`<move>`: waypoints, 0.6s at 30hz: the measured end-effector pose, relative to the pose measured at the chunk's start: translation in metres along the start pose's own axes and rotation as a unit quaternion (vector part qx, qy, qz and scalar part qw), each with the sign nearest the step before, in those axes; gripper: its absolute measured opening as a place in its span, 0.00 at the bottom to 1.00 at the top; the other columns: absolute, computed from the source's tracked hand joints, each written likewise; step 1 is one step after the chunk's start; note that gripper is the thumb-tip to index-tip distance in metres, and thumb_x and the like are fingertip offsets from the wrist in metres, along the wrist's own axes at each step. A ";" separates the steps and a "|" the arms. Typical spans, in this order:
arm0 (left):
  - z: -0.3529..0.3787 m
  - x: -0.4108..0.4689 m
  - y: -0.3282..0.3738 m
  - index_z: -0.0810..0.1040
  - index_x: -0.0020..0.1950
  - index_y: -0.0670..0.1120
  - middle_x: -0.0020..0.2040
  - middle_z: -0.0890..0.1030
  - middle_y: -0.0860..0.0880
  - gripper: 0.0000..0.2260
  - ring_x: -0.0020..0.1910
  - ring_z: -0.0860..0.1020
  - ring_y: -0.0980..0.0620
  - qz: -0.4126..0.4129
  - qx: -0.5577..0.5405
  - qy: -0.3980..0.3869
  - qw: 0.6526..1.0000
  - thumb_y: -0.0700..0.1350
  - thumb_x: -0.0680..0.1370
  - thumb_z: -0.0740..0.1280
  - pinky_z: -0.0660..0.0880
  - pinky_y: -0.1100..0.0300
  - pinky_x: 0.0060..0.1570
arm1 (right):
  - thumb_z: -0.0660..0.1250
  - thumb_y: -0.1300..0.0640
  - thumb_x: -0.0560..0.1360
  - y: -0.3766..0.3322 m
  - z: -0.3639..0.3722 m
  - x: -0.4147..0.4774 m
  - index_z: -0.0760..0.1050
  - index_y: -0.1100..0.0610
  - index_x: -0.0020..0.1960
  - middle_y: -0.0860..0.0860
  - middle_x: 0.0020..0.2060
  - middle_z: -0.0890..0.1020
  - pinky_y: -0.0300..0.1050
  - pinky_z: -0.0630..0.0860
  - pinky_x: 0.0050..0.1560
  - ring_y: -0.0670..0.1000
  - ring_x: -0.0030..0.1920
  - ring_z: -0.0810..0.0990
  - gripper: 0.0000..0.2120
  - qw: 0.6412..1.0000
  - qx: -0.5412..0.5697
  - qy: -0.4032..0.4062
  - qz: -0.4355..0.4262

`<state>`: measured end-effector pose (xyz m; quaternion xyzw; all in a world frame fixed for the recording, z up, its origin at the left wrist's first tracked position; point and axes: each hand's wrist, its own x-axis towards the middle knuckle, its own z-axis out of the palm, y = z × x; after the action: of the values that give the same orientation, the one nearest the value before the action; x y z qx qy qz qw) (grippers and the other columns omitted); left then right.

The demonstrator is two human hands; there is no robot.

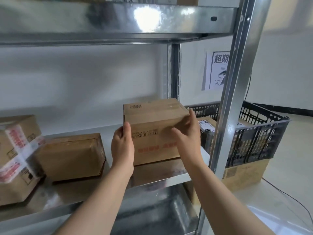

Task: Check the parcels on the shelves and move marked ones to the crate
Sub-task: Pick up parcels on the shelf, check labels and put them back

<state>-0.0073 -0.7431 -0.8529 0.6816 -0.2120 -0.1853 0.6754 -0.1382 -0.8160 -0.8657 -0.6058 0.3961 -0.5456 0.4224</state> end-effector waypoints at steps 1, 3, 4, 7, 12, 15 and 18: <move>-0.001 0.000 0.000 0.72 0.70 0.49 0.54 0.71 0.56 0.24 0.54 0.68 0.55 0.001 0.000 0.008 1.000 0.62 0.83 0.54 0.64 0.56 0.54 | 0.68 0.54 0.69 -0.002 -0.001 -0.003 0.54 0.46 0.82 0.47 0.76 0.68 0.59 0.66 0.76 0.49 0.76 0.66 0.45 1.000 0.013 -0.009 0.013; -0.005 -0.002 0.002 0.71 0.72 0.48 0.55 0.71 0.55 0.25 0.54 0.69 0.54 0.000 -0.006 0.022 1.000 0.62 0.83 0.53 0.65 0.55 0.54 | 0.69 0.56 0.72 -0.005 -0.004 -0.012 0.50 0.46 0.83 0.46 0.78 0.66 0.58 0.65 0.77 0.48 0.77 0.64 0.45 0.998 0.031 -0.029 0.034; -0.007 -0.004 0.002 0.71 0.72 0.49 0.57 0.73 0.54 0.25 0.56 0.70 0.52 -0.001 -0.011 0.024 1.000 0.62 0.83 0.53 0.65 0.55 0.55 | 0.69 0.56 0.72 -0.005 -0.005 -0.017 0.50 0.46 0.83 0.46 0.78 0.64 0.58 0.64 0.77 0.48 0.77 0.63 0.45 0.998 0.035 -0.035 0.036; -0.013 -0.008 0.001 0.70 0.74 0.49 0.69 0.74 0.50 0.25 0.68 0.72 0.46 -0.005 -0.013 0.024 1.000 0.62 0.83 0.53 0.66 0.53 0.60 | 0.68 0.54 0.71 -0.004 -0.005 -0.026 0.52 0.44 0.83 0.44 0.78 0.64 0.57 0.66 0.76 0.47 0.77 0.64 0.44 0.998 0.036 -0.038 0.039; -0.021 -0.010 -0.008 0.69 0.75 0.52 0.73 0.73 0.50 0.25 0.72 0.69 0.45 -0.002 0.000 0.001 1.000 0.62 0.82 0.56 0.65 0.50 0.67 | 0.67 0.66 0.74 0.003 -0.006 -0.031 0.69 0.28 0.59 0.27 0.55 0.78 0.46 0.76 0.64 0.36 0.61 0.77 0.32 0.997 0.046 -0.037 0.039; -0.023 -0.012 -0.014 0.69 0.75 0.50 0.73 0.73 0.49 0.25 0.72 0.70 0.45 -0.016 -0.002 -0.011 1.000 0.61 0.82 0.57 0.65 0.49 0.68 | 0.65 0.69 0.74 0.004 -0.008 -0.030 0.69 0.32 0.59 0.34 0.52 0.78 0.43 0.77 0.56 0.39 0.56 0.79 0.31 0.997 0.047 -0.041 0.038; -0.023 -0.014 -0.015 0.68 0.75 0.50 0.73 0.72 0.49 0.25 0.72 0.69 0.44 -0.022 -0.004 -0.010 1.000 0.61 0.82 0.57 0.65 0.48 0.69 | 0.65 0.70 0.74 0.001 -0.006 -0.034 0.66 0.28 0.62 0.41 0.55 0.78 0.52 0.79 0.61 0.49 0.59 0.79 0.37 0.995 0.068 -0.050 0.046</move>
<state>-0.0059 -0.7163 -0.8681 0.6813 -0.2025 -0.2081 0.6719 -0.1477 -0.7848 -0.8771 -0.5834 0.3641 -0.5197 0.5069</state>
